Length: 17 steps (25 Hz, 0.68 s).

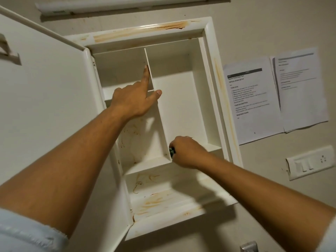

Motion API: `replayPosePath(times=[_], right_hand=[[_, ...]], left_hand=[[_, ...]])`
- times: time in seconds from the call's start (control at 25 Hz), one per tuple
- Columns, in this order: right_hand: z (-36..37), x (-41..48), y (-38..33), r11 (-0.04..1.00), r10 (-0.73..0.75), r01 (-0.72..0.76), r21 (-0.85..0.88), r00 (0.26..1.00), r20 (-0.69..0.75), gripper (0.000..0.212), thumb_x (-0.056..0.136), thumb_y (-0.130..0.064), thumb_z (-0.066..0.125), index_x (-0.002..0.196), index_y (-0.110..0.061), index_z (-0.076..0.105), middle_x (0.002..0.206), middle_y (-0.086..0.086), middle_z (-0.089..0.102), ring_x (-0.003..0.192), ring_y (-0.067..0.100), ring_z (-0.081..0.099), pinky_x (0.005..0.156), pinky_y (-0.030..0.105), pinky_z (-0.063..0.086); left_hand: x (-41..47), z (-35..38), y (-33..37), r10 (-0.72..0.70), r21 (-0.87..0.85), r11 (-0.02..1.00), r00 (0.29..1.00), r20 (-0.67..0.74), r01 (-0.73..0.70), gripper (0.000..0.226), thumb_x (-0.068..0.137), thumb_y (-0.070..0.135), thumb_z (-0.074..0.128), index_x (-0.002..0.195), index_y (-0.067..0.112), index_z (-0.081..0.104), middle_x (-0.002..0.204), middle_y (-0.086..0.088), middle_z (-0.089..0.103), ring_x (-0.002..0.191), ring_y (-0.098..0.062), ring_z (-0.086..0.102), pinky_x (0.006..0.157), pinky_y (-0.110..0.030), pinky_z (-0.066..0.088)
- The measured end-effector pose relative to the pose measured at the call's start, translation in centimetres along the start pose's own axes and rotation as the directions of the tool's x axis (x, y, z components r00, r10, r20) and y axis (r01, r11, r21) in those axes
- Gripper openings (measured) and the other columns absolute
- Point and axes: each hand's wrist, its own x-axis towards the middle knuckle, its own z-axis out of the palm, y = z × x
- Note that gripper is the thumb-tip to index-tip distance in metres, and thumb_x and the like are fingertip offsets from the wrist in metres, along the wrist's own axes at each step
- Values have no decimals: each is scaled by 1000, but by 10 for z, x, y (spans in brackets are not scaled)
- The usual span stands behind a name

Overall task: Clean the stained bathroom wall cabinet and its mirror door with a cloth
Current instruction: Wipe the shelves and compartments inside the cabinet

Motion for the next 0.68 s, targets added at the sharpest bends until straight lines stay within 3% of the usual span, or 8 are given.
replayPosePath(times=[0.12, 0.2, 0.28, 0.32, 0.36, 0.52, 0.6, 0.68], right_hand=[[-36, -24, 23, 987, -161, 157, 43, 976, 145, 24, 91, -9, 57, 105, -16, 75, 99, 2, 72, 92, 23, 65, 80, 36, 55], [-65, -33, 31, 964, -195, 167, 206, 973, 124, 29, 98, -10, 56, 119, -20, 72, 111, -2, 71, 101, 16, 66, 88, 31, 54], [-79, -22, 24, 911, -182, 255, 323, 954, -237, 36, 99, -6, 53, 128, -21, 67, 118, -1, 70, 106, 16, 64, 88, 31, 53], [-77, -18, 15, 897, -220, 348, 273, 887, -406, 42, 96, -4, 52, 132, -22, 66, 120, -1, 70, 107, 18, 64, 88, 32, 52], [-67, -14, 8, 887, -294, 423, 185, 827, -480, 49, 93, -5, 51, 137, -24, 63, 122, 1, 71, 107, 20, 65, 88, 36, 53], [-6, -47, 22, 875, -484, 454, -168, 814, -321, 53, 97, -21, 40, 148, -28, 52, 134, 5, 66, 105, 29, 68, 83, 43, 59], [-13, -59, 34, 762, -613, 545, -350, 781, -118, 47, 97, -16, 49, 141, -27, 59, 134, 1, 66, 110, 24, 67, 90, 41, 57], [-40, -51, 41, 680, -648, 625, -383, 757, 85, 43, 90, -15, 55, 127, -31, 70, 130, -8, 67, 118, 15, 61, 101, 39, 50]], left_hand=[[-1, -1, 1, 6, -5, 1000, 1000, 7, -6, 82, 100, 69, 24, 160, 32, -19, 159, -4, 44, 135, -36, 53, 106, -62, 43], [-1, 0, 1, 8, -1, 1000, 1000, 7, -8, 82, 100, 69, 24, 160, 32, -19, 159, -4, 45, 134, -35, 53, 106, -60, 43], [0, -1, 0, 11, -7, 1000, 1000, 14, -11, 81, 101, 69, 22, 160, 32, -19, 158, -3, 45, 134, -35, 54, 105, -59, 44], [0, -2, -1, 16, -17, 1000, 1000, 17, -15, 79, 101, 68, 21, 160, 32, -19, 158, -4, 45, 133, -34, 54, 105, -58, 45], [0, -3, -1, 18, -28, 999, 1000, 18, -18, 77, 102, 68, 18, 160, 32, -18, 158, -4, 45, 133, -34, 54, 105, -57, 45], [-2, -6, -4, 28, -94, 995, 998, 59, -22, 72, 102, 67, 10, 159, 34, -18, 162, -3, 40, 137, -33, 51, 109, -54, 43], [-3, -8, -4, 30, -112, 994, 997, 77, -21, 73, 102, 67, 10, 159, 34, -19, 163, -2, 38, 138, -32, 50, 109, -52, 44], [-4, -11, -2, 24, -131, 991, 993, 114, -9, 73, 101, 68, 10, 159, 35, -21, 164, -2, 35, 141, -32, 48, 111, -52, 42]])
